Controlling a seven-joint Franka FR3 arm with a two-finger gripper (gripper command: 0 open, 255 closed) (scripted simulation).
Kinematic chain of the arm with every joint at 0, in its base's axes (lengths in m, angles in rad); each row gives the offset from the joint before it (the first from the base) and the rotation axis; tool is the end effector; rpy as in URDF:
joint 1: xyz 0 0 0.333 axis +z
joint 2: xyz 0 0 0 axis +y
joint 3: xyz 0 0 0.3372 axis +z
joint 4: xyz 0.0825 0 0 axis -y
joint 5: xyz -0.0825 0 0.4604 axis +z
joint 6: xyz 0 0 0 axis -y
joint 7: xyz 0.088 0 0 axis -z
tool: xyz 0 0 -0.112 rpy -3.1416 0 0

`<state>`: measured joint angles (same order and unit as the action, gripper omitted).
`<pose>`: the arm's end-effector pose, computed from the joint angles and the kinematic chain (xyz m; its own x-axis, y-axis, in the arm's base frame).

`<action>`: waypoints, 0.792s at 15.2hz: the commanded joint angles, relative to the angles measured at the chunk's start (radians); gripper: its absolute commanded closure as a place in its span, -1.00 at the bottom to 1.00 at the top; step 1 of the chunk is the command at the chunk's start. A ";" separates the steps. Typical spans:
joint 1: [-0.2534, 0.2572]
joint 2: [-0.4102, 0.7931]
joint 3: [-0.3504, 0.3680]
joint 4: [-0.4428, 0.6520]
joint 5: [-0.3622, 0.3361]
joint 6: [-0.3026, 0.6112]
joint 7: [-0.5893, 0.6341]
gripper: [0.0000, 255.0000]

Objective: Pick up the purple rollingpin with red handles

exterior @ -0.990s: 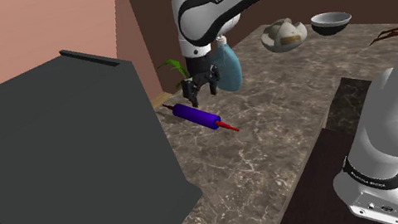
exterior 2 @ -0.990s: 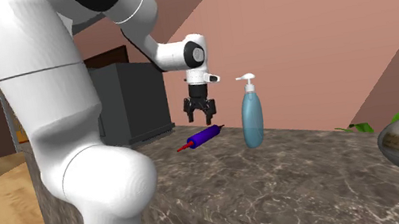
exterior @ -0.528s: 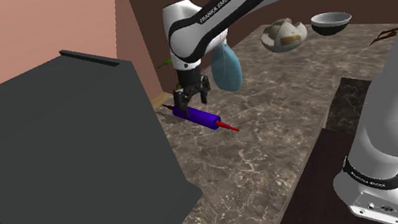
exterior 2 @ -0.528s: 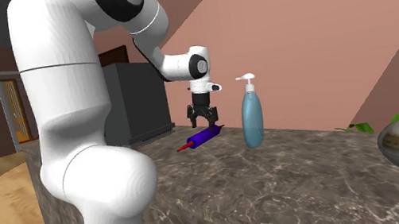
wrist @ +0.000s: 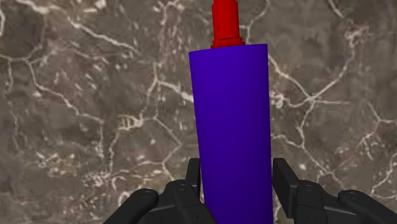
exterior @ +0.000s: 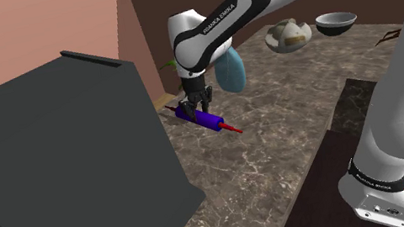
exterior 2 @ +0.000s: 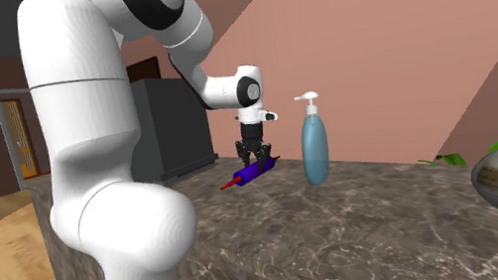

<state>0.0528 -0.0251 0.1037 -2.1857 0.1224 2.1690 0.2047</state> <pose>0.5836 0.0975 0.3736 0.9932 -0.1158 -0.0153 -0.1167 -0.9883 -0.0978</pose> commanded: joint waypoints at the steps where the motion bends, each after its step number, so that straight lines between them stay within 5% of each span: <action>1: 0.000 0.002 0.000 -0.001 0.000 0.001 0.000 1.00; 12: -0.001 -0.027 -0.001 0.037 -0.002 -0.065 0.006 1.00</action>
<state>0.0514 -0.0460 0.1022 -2.1543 0.1209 2.1151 0.2090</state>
